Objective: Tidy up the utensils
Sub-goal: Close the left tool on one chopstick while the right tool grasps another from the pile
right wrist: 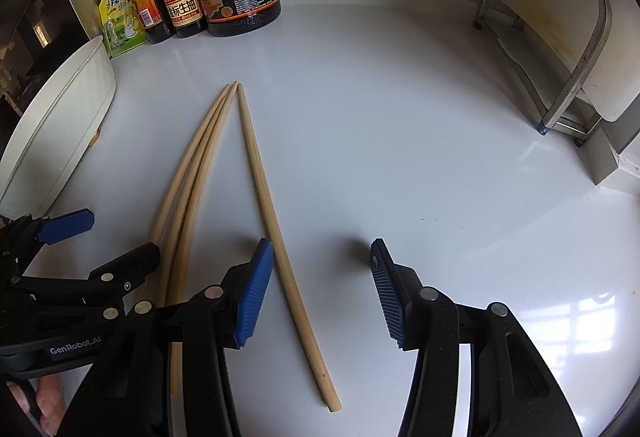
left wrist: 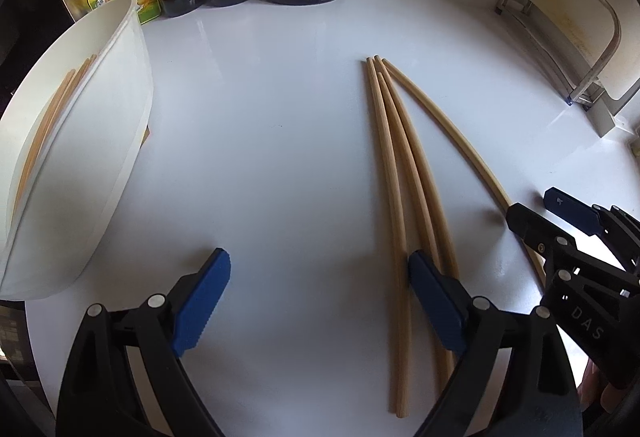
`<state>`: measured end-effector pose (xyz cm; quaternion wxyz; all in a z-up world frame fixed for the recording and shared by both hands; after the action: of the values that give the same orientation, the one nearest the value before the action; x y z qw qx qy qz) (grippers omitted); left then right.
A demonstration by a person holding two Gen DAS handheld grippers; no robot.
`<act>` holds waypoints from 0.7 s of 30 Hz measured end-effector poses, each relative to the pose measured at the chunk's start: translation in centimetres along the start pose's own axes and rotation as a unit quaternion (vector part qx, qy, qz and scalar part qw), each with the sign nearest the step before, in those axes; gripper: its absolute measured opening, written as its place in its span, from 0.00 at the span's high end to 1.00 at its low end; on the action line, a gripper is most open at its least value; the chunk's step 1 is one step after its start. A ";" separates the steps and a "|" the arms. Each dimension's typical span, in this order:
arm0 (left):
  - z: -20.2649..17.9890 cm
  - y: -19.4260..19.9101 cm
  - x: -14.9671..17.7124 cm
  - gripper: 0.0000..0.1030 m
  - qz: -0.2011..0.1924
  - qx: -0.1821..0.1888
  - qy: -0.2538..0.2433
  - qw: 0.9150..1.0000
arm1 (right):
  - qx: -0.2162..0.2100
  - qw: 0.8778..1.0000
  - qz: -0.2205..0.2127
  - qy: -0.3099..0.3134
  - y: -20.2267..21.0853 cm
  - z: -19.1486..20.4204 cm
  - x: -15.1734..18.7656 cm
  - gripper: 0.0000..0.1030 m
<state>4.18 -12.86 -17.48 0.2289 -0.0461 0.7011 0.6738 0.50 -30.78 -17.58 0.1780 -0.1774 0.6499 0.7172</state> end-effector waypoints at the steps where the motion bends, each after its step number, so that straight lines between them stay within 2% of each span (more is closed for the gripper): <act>1: 0.2 0.0 0.0 0.14 0.000 -0.002 0.002 1.000 | 0.000 1.000 -0.001 0.001 0.0 0.0 0.0 0.53; 6: 0.7 0.1 -0.3 0.14 0.000 -0.007 0.009 1.000 | 0.003 1.000 -0.003 0.017 -0.2 0.7 -0.2 0.53; 11: 0.6 0.4 -0.9 0.31 -0.010 -0.005 0.002 1.000 | 0.004 0.999 -0.011 0.039 -0.7 1.5 -0.6 0.53; 14: 0.3 0.5 -1.0 0.44 -0.012 0.000 -0.004 1.000 | -0.002 0.998 -0.019 0.053 -0.8 2.0 -0.9 0.55; 16: 0.2 0.7 -1.1 0.58 -0.014 0.003 -0.007 1.000 | -0.007 0.998 -0.023 0.066 -0.9 2.4 -1.0 0.61; 17: 0.1 0.7 -1.2 0.62 -0.014 0.005 -0.009 1.000 | -0.011 0.997 -0.022 0.073 -0.9 2.7 -1.1 0.69; 19: -0.1 0.8 -1.3 0.77 -0.013 0.014 -0.014 1.000 | -0.014 0.996 -0.018 0.088 -0.9 3.3 -1.2 0.92; 20: -0.2 0.8 -1.3 0.80 -0.011 0.020 -0.018 1.000 | -0.011 0.995 -0.016 0.095 -0.9 3.7 -1.2 0.93; 21: -0.4 0.8 -1.4 0.88 -0.008 0.028 -0.023 0.999 | -0.011 0.995 -0.016 0.099 -0.8 3.9 -1.2 0.94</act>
<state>4.97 -13.49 -16.18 0.2514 -0.0302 0.7142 0.6526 1.84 -26.86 -17.38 0.1218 -0.2600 0.6535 0.7003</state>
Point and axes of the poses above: each gripper's, at about its wrist camera, not at the fingertips, and y roughly against the way its jaws point, z to its left, x to its underside, the point moved 2 cm from there along -y, roughly the way its jaws point, and after that the axes turned 2 degrees about -y, right-handed, at the moved point
